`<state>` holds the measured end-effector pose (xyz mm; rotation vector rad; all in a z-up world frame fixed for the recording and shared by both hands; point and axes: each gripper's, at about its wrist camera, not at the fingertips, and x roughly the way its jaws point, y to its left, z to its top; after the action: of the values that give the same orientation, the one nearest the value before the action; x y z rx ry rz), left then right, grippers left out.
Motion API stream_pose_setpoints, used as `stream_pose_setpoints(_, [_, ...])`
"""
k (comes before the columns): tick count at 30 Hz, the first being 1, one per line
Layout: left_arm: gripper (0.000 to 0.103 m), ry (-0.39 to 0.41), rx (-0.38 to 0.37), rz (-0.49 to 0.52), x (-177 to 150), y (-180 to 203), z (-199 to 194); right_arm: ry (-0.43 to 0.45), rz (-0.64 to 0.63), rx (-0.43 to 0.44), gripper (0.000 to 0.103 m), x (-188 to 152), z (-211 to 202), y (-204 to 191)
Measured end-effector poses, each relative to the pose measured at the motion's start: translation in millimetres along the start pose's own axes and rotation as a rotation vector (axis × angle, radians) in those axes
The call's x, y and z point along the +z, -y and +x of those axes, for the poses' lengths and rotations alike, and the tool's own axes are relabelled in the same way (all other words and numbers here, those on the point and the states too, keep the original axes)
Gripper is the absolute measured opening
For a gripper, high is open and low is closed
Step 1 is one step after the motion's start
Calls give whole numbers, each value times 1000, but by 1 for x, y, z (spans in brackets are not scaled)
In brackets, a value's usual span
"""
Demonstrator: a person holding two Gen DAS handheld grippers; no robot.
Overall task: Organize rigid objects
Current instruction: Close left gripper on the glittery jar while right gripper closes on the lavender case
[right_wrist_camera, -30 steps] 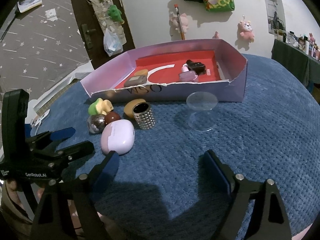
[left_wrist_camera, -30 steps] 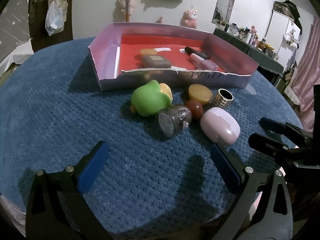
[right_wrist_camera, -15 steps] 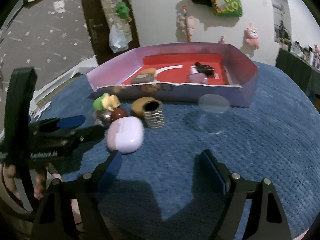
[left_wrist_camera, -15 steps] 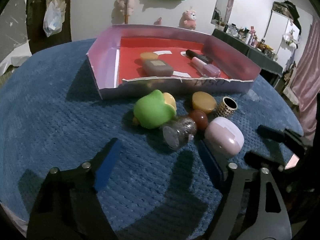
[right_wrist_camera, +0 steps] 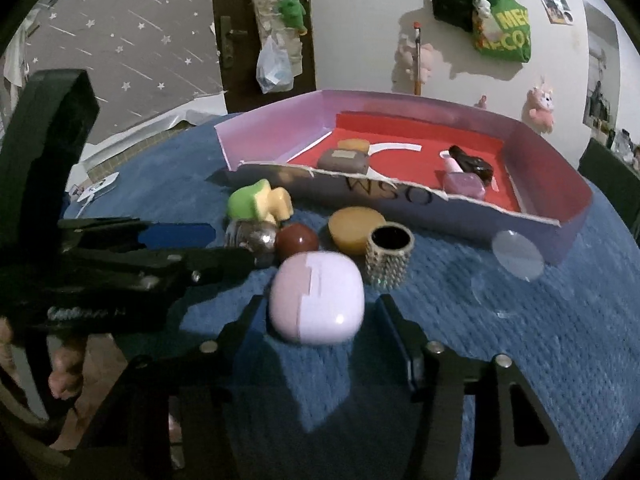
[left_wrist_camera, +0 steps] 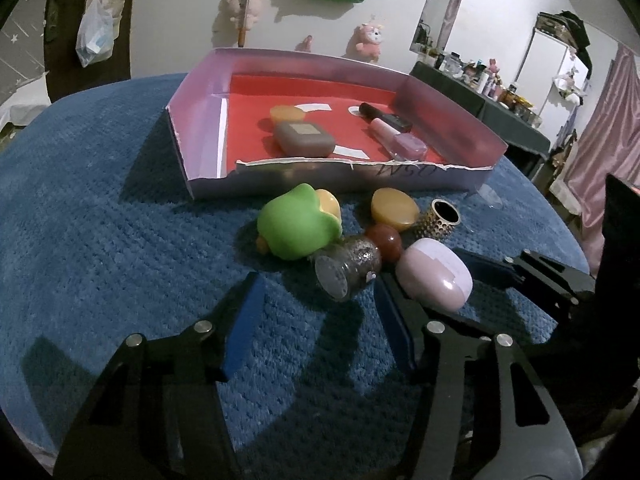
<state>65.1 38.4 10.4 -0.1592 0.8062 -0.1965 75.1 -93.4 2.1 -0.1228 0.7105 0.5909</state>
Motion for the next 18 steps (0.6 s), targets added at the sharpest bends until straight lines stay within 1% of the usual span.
stream_pose_setpoints(4, [55, -3, -3, 0, 2, 2, 2, -2, 3, -43, 56, 6, 6, 3])
stream_pose_setpoints(7, [55, -5, -12, 11, 4, 6, 5, 1, 38, -92, 56, 4, 1, 16])
stream_pose_setpoints(12, [55, -10, -35, 38, 9, 16, 13, 4, 88, -109, 56, 1, -6, 36])
stream_pose_setpoints(18, [55, -8, -28, 61, 15, 21, 22, 12, 79, -103, 56, 0, -4, 37])
